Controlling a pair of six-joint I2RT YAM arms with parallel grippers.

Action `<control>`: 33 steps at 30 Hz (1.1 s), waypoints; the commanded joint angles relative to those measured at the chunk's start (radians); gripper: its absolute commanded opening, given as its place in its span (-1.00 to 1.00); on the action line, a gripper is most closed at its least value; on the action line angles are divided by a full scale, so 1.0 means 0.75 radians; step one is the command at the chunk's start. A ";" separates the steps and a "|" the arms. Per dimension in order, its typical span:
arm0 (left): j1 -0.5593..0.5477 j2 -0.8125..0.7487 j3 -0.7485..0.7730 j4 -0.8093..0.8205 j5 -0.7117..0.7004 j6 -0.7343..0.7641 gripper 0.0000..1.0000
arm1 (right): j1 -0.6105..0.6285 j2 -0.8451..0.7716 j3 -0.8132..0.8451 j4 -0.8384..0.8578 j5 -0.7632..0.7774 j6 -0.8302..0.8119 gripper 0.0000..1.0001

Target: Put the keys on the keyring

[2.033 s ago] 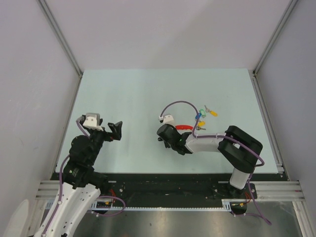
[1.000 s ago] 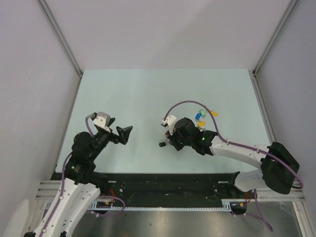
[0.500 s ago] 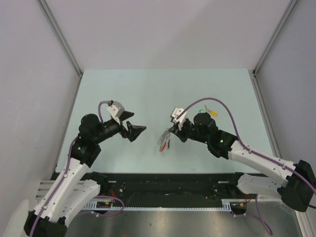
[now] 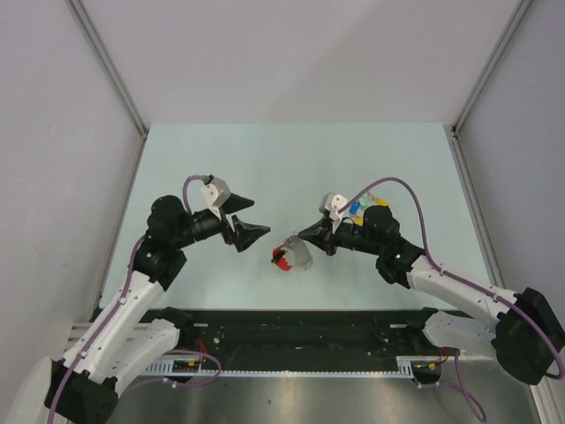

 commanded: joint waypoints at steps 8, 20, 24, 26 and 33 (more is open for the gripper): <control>-0.081 0.194 0.123 0.024 0.066 0.024 0.65 | -0.097 0.028 0.011 0.283 -0.199 0.101 -1.00; -0.081 -0.055 0.010 -0.045 -0.294 0.079 0.75 | -0.138 0.310 0.034 0.455 -0.224 0.070 -1.00; -0.081 -0.182 -0.033 -0.062 -0.511 0.159 0.80 | -0.144 0.445 0.142 0.484 -0.261 0.035 -1.00; -0.081 -0.255 -0.061 -0.049 -0.644 0.177 0.82 | -0.144 0.497 0.179 0.502 -0.267 0.025 -1.00; -0.081 -0.370 -0.104 -0.019 -0.812 0.192 0.84 | -0.148 0.583 0.275 0.437 -0.275 -0.006 -1.00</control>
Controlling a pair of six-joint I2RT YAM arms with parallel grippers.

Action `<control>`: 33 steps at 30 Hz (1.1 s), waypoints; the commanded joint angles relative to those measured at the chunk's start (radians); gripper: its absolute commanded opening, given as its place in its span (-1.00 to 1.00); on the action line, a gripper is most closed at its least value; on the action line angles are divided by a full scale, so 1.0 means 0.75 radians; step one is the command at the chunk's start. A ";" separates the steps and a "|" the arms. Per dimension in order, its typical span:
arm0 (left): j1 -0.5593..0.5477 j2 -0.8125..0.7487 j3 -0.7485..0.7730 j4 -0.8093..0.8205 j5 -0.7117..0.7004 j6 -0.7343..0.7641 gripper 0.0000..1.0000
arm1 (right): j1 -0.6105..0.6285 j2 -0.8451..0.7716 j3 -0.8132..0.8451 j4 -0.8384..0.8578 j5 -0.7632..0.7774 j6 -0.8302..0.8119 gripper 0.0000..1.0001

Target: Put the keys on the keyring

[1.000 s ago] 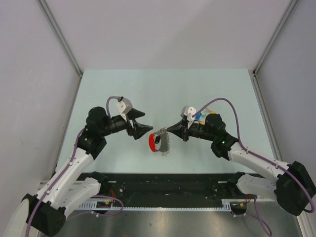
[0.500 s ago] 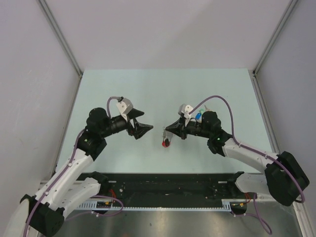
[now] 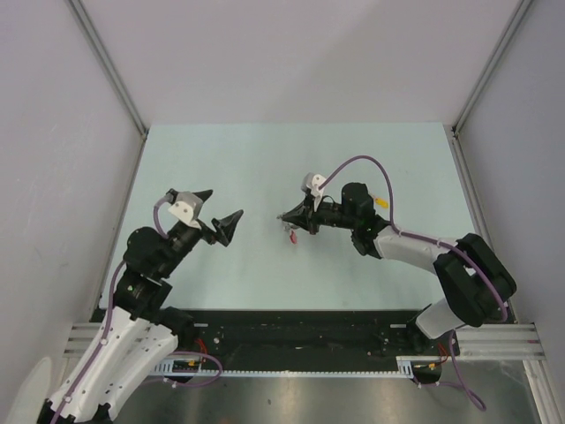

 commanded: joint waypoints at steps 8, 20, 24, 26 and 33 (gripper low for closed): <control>-0.004 -0.022 -0.009 0.012 -0.122 0.050 0.86 | -0.014 0.035 -0.014 -0.339 0.072 -0.095 -1.00; -0.004 -0.005 -0.003 0.004 -0.085 0.046 0.86 | 0.038 -0.031 -0.106 -0.753 0.434 0.040 -0.94; -0.004 0.005 0.001 -0.003 -0.075 0.039 0.86 | 0.040 -0.047 -0.104 -0.777 0.546 0.142 -0.78; -0.004 0.005 0.001 -0.003 -0.073 0.039 0.87 | 0.042 -0.090 -0.098 -0.814 0.681 0.185 -0.64; -0.004 0.011 0.009 -0.015 -0.081 0.033 0.88 | 0.119 -0.223 -0.100 -0.922 0.941 0.418 -0.08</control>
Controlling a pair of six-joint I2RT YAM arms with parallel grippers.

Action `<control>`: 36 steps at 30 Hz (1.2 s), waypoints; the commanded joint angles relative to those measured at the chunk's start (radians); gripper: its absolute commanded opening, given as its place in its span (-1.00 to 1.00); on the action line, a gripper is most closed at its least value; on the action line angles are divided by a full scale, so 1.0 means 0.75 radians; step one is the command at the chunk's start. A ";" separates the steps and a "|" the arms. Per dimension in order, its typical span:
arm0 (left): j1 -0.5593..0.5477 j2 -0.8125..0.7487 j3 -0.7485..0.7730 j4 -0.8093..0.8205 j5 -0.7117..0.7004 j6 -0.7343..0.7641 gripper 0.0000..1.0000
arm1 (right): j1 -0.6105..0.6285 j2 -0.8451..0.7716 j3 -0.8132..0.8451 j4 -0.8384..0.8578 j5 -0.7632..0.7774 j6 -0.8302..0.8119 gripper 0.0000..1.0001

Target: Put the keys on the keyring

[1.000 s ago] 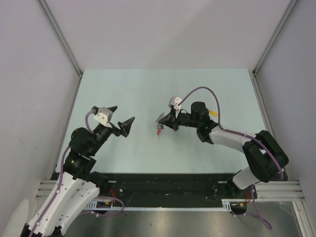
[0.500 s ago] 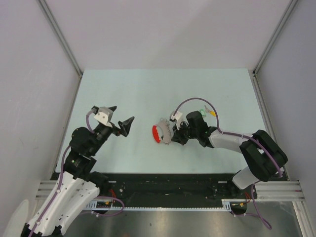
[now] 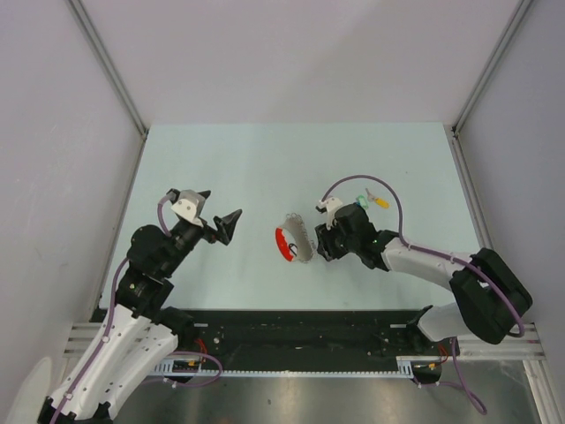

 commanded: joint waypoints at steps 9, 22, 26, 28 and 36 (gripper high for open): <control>-0.004 -0.001 0.027 0.005 0.011 0.008 0.88 | 0.181 -0.062 -0.008 0.059 0.246 0.655 -0.08; -0.002 -0.015 0.029 0.000 0.009 0.010 0.89 | 0.195 0.106 -0.084 0.239 0.240 0.923 -0.30; -0.004 -0.015 0.029 0.000 0.009 0.008 0.89 | 0.195 0.131 -0.094 0.270 0.221 0.936 -0.35; -0.004 -0.015 0.031 0.000 0.009 0.010 0.89 | 0.195 0.141 -0.096 0.288 0.217 0.940 -0.37; -0.004 -0.011 0.031 -0.004 0.015 0.010 0.89 | 0.189 0.186 -0.098 0.350 0.197 0.944 -0.42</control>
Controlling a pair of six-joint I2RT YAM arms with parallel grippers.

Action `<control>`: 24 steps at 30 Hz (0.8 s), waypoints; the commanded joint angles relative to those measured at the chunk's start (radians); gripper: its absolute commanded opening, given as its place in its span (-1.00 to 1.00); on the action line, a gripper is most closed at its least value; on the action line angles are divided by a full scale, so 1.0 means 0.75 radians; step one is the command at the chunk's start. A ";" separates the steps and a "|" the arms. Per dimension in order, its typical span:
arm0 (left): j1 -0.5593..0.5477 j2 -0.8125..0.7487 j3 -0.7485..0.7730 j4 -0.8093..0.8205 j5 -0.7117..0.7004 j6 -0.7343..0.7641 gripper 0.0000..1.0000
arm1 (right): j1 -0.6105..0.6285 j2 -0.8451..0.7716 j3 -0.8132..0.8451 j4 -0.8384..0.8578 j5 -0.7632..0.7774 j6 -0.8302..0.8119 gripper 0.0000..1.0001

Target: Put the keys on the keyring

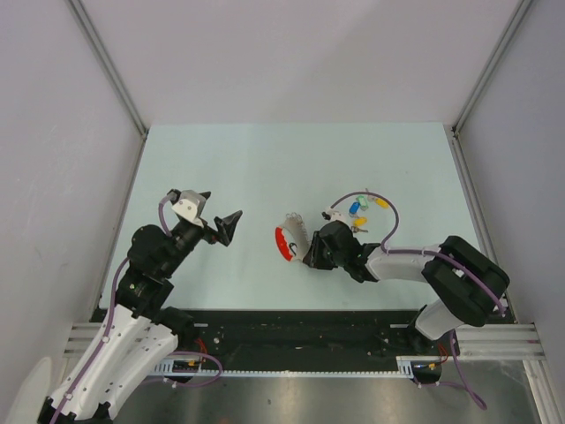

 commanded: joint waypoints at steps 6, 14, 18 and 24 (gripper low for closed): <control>-0.004 -0.005 0.033 0.019 0.023 0.011 0.90 | 0.018 0.005 -0.003 0.144 -0.002 -0.012 -0.47; -0.004 0.003 0.033 0.019 0.027 0.009 0.90 | -0.016 -0.036 0.013 0.302 -0.033 -0.160 -0.32; -0.004 0.009 0.033 0.017 0.025 0.009 0.90 | -0.043 -0.077 0.025 0.247 -0.045 -0.229 -0.31; -0.004 0.042 0.033 0.025 0.027 -0.022 0.92 | -0.059 -0.250 0.030 0.018 -0.060 -0.407 -0.30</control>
